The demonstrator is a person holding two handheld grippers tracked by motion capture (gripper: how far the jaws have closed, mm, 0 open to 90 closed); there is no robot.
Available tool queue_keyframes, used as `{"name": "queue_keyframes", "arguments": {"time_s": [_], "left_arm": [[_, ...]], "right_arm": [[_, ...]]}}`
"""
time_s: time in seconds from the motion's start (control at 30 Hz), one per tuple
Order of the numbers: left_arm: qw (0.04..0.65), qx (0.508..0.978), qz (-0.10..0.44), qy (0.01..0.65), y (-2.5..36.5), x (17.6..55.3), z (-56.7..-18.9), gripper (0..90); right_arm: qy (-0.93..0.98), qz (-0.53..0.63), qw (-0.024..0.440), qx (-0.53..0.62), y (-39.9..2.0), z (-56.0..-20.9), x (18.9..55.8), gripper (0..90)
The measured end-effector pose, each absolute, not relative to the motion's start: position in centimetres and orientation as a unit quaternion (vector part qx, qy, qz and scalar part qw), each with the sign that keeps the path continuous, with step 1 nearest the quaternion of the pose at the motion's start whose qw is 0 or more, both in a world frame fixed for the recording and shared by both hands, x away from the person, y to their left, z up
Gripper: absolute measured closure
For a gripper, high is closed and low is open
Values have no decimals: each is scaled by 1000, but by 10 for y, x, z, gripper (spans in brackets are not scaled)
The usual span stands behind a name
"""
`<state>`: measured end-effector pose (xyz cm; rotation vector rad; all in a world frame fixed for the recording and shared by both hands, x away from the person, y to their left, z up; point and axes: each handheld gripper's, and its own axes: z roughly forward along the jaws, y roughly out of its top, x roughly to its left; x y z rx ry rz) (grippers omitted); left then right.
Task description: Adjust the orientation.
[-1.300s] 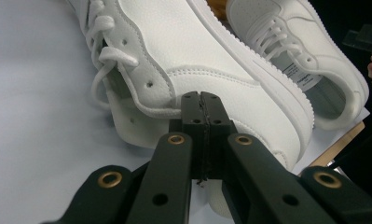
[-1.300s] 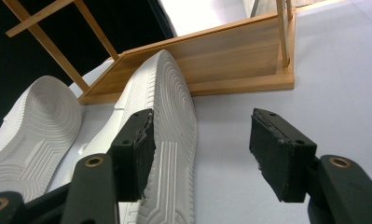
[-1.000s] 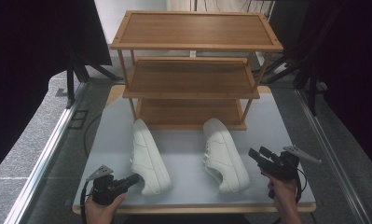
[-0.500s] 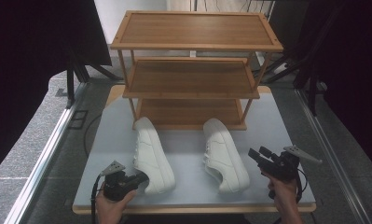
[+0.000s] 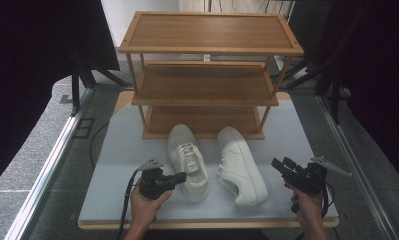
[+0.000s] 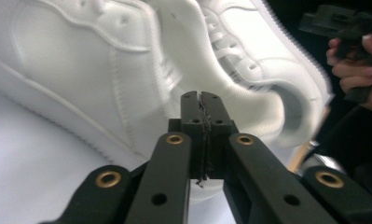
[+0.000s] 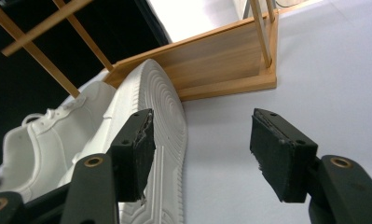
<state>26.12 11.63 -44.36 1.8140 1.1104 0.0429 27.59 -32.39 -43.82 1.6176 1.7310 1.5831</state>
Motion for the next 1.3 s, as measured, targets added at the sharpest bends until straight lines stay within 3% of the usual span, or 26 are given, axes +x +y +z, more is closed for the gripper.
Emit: {"name": "queue_keyframes", "arguments": {"time_s": [0.47,0.63,1.3], "left_arm": [[441,784,57,433,77,269,-441,890],[398,799,72,446,75,275,-446,895],[402,784,54,470,131,266,-447,900]], "right_arm": [[588,557,139,570,-329,-438,275,404],[587,554,136,574,-330,-441,275,404],[580,562,137,573,-334,-435,271,404]]}}
